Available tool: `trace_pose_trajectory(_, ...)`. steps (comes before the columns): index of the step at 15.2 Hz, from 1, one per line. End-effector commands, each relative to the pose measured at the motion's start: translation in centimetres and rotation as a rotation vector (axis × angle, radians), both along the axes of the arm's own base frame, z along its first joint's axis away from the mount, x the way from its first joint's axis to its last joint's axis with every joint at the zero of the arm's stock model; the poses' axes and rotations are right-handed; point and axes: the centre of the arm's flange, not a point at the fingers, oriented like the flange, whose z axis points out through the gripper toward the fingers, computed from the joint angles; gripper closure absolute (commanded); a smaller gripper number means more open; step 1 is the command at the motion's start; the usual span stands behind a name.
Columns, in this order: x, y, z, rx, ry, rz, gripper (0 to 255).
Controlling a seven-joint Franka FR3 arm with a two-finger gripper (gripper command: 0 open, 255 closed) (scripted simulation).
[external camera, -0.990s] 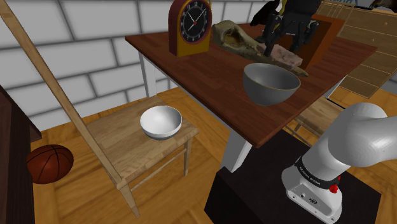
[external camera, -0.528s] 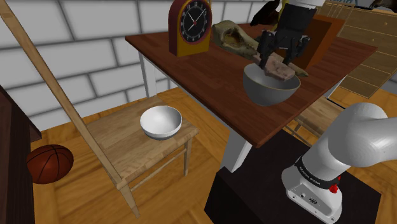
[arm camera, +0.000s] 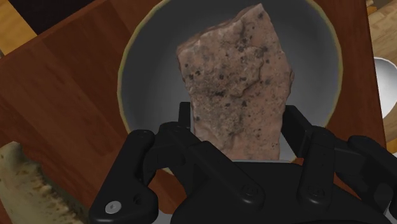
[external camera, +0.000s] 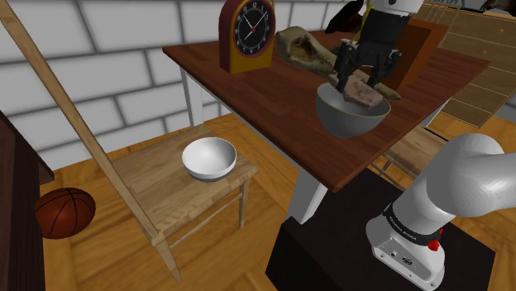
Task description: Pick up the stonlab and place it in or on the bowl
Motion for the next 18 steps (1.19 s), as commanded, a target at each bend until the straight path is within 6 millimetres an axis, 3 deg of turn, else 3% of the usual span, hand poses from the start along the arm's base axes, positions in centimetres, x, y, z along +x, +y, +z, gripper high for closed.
trace_pose_trajectory(1, 0.0, 0.0, 0.0, 0.000, 0.000, 0.000, 0)
trace_pose_trajectory(6, 0.0, 0.0, 0.0, 0.000, 0.000, 0.000, 0)
trace_pose_trajectory(10, -0.1, -0.2, 5.0, 0.000, 0.000, 0.000, 0)
trace_pose_trajectory(18, -0.1, -0.2, 5.0, 0.000, 0.000, 0.000, 0)
